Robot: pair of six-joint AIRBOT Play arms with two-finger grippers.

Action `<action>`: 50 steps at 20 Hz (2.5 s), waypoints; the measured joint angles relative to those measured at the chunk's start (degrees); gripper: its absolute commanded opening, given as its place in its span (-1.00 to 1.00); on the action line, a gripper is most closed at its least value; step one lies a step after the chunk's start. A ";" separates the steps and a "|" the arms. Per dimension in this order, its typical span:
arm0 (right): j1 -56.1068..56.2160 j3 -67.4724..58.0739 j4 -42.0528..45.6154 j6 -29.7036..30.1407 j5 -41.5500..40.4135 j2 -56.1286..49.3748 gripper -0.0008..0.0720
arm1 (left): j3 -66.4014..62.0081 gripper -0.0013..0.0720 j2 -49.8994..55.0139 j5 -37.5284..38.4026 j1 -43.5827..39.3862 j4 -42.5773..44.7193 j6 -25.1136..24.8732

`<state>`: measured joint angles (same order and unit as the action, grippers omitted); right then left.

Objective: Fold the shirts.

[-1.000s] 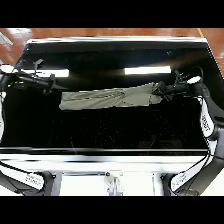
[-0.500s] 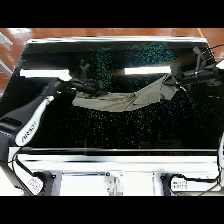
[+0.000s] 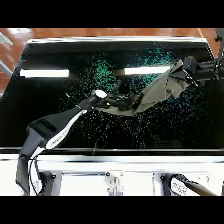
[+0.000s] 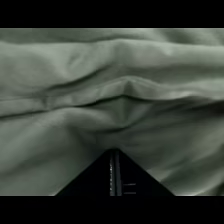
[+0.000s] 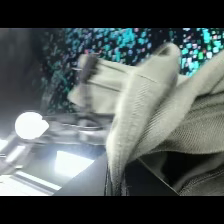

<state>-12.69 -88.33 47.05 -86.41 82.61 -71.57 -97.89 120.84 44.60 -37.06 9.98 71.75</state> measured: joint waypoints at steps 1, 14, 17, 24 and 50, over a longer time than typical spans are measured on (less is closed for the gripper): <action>0.68 0.00 0.24 -0.55 -0.07 0.44 -0.84 | -1.29 -0.87 1.18 -0.42 -1.22 -1.73 -0.17; 19.87 0.00 11.58 -5.53 -8.37 -9.29 -0.84 | -4.48 -0.87 -10.27 15.39 27.54 21.22 2.89; 26.40 0.00 7.72 -5.22 -17.05 -16.79 -0.84 | -4.48 -0.87 -18.95 18.93 37.79 24.06 1.95; 36.20 0.02 -11.21 -2.62 -34.73 -32.24 0.85 | -4.50 -0.87 -36.00 28.20 50.66 26.64 -0.26; 13.42 8.83 -0.98 6.10 -20.20 -32.63 -0.85 | -4.50 -0.87 -43.67 36.13 44.94 28.17 3.13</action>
<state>0.73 -79.50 46.06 -80.31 62.41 -104.20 -102.39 77.17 80.73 7.88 38.15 74.87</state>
